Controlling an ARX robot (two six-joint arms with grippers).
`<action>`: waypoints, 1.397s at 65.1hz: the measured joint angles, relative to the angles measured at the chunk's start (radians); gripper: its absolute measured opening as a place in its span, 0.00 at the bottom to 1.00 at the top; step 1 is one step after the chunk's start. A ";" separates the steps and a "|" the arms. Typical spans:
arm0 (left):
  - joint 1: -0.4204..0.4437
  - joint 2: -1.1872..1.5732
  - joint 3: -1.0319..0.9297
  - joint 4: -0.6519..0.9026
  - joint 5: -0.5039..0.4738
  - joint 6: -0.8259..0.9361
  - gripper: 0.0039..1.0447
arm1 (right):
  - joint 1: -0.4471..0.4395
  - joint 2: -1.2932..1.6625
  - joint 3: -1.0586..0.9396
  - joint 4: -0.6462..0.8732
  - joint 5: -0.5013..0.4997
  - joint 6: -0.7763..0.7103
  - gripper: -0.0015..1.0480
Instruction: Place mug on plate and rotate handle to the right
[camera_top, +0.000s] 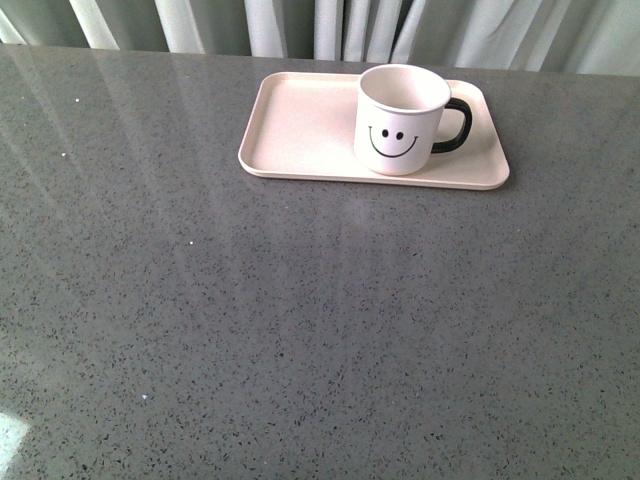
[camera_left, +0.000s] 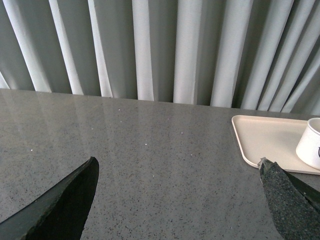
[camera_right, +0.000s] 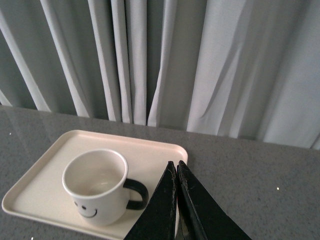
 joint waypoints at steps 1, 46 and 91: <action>0.000 0.000 0.000 0.000 0.000 0.000 0.91 | 0.000 -0.014 -0.018 0.003 0.000 0.000 0.02; 0.000 0.000 0.000 0.000 0.000 0.000 0.91 | -0.003 -0.400 -0.391 -0.010 -0.003 0.000 0.02; 0.000 0.000 0.000 0.000 0.000 0.000 0.91 | -0.003 -0.900 -0.462 -0.424 -0.003 0.000 0.02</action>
